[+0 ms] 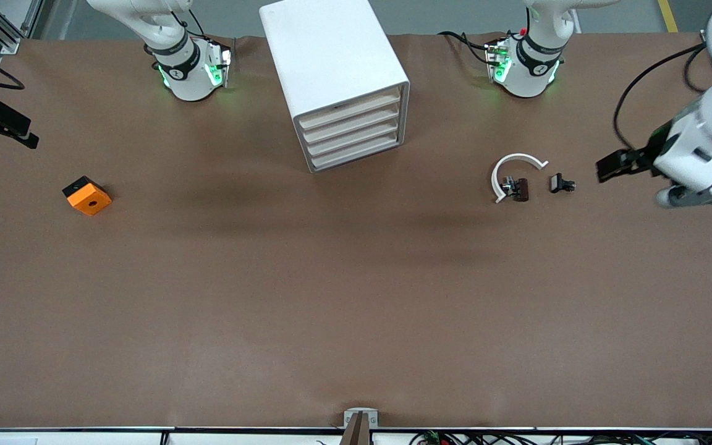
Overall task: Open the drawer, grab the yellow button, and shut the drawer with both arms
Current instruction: 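Move the left gripper to the handle of the white cabinet drawer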
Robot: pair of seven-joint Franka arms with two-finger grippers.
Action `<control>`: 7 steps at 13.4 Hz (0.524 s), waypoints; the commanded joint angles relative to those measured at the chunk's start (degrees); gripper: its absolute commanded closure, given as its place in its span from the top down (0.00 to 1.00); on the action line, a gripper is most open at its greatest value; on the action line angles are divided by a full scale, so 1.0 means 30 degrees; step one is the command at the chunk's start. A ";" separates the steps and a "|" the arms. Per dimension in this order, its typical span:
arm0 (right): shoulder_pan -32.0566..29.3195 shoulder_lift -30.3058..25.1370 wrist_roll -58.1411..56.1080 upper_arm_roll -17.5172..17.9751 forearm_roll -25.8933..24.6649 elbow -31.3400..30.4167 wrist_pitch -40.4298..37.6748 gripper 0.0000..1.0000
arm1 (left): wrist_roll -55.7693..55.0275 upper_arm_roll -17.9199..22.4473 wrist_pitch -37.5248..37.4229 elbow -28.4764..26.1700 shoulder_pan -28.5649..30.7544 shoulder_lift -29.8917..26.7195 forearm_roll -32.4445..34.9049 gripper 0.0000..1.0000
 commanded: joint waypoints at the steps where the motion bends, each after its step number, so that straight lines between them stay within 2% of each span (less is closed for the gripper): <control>1: -0.0314 -0.0039 -0.0190 0.0273 -0.0347 0.0179 -0.0044 1.00 | -0.2724 -0.0740 0.1341 0.0313 -0.0664 0.1835 0.0024 1.00; 7: -0.0314 -0.0010 -0.0190 0.0303 -0.0260 0.0179 0.0073 1.00 | -1.1214 -0.0801 0.4915 -0.0214 -0.4030 0.5059 0.0054 1.00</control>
